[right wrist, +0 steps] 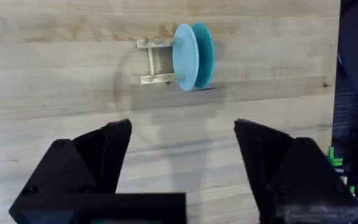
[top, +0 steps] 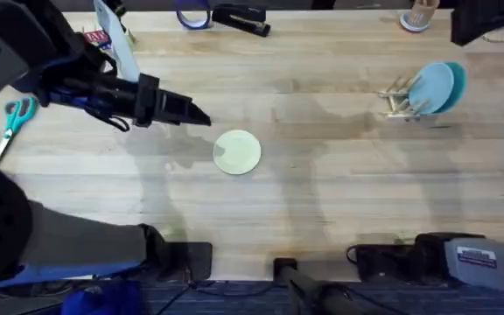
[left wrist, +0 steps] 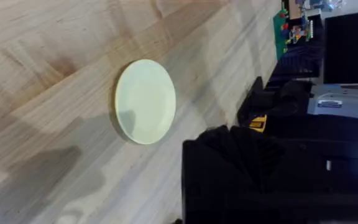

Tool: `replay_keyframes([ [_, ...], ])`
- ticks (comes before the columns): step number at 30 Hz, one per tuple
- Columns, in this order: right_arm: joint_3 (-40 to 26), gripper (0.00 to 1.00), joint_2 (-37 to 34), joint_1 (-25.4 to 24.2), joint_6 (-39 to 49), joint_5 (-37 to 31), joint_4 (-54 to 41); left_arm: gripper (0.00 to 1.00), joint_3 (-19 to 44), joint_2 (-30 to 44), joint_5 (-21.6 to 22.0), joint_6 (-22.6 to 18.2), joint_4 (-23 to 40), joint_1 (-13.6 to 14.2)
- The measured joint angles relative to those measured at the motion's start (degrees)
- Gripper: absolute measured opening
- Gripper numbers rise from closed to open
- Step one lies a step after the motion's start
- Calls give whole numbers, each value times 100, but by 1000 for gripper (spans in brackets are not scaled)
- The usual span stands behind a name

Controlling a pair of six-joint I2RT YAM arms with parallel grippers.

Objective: Pick up the plates from the table one by one and place each into a slot on the dish rack.

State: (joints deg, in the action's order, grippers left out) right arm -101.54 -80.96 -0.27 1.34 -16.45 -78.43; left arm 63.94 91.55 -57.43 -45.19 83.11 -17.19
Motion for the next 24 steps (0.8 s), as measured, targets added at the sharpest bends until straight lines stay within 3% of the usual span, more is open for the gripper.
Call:
replay_keyframes([
  [13, 0, 996, 1, 0, 22, -2, 4, 41, -170, 3, 326, 520, -722, 30],
  [15, 0, 995, -1, 0, 22, -2, 28, 41, -170, 426, 319, 562, -802, 226],
  [24, 2, 996, -43, 0, 22, -2, 24, 41, -172, 901, 320, 553, -829, 264],
])
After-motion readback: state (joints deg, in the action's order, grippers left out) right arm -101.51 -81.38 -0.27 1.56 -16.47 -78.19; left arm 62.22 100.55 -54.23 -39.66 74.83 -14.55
